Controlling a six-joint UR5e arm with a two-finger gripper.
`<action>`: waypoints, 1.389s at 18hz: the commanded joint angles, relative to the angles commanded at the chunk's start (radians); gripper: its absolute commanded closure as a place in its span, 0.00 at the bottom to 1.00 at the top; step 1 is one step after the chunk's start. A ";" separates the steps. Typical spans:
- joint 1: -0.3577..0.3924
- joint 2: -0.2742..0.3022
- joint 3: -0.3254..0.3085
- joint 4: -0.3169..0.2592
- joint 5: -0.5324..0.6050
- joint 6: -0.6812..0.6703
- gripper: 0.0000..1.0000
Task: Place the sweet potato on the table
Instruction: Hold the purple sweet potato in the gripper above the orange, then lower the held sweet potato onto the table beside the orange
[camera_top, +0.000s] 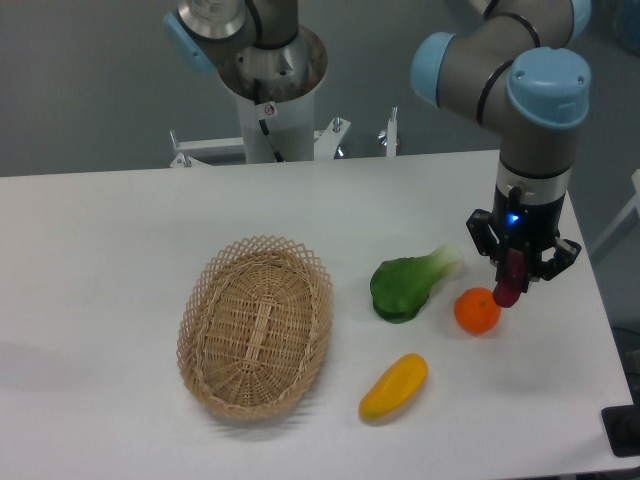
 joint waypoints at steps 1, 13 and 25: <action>0.000 0.000 -0.002 0.003 0.000 0.000 0.70; -0.003 -0.008 -0.005 0.006 0.000 -0.011 0.70; -0.072 -0.196 0.005 0.300 0.011 -0.247 0.70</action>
